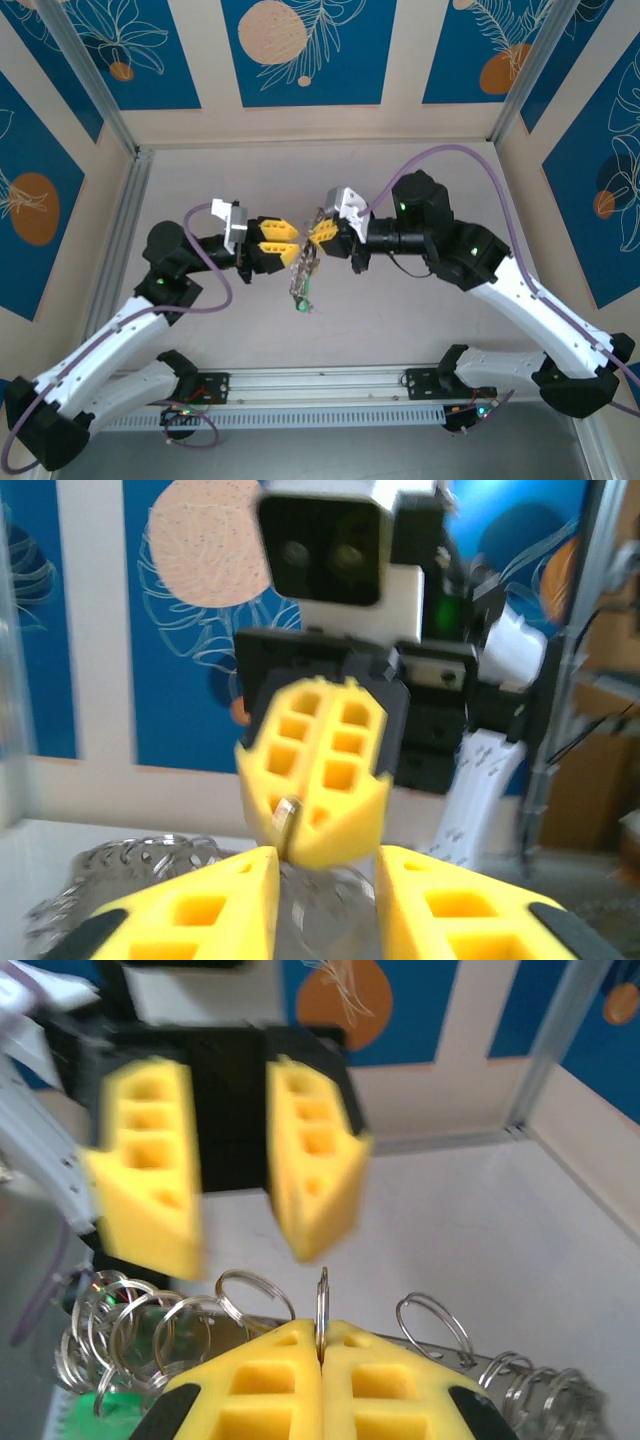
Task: Put the keys on the keyring
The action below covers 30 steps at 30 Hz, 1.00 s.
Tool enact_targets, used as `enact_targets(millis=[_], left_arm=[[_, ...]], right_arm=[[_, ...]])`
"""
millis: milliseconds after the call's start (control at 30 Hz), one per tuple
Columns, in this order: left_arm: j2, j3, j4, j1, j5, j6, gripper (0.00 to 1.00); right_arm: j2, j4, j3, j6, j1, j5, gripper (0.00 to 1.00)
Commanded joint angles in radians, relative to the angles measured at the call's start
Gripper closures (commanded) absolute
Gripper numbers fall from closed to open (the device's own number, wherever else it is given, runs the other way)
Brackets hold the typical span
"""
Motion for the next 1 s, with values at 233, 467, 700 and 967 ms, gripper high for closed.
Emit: enact_targets(millis=[233, 467, 700, 967], left_arm=[[-0.043, 0.227, -0.658, -0.003, -0.093, 0.373, 0.64], [-0.035, 0.268, -0.702, -0.002, -0.064, 0.396, 0.64], [-0.009, 0.255, -0.613, -0.010, -0.036, 0.366, 0.66], [0.041, 0.240, -0.473, -0.015, 0.007, 0.304, 0.68]], right_arm=[[0.238, -0.478, 0.444, -0.180, -0.022, -0.024, 1.00], [0.306, -0.597, 0.553, -0.224, -0.007, -0.071, 1.00], [0.326, -0.606, 0.568, -0.228, 0.004, -0.121, 1.00], [0.329, -0.599, 0.560, -0.239, 0.008, -0.169, 1.00]])
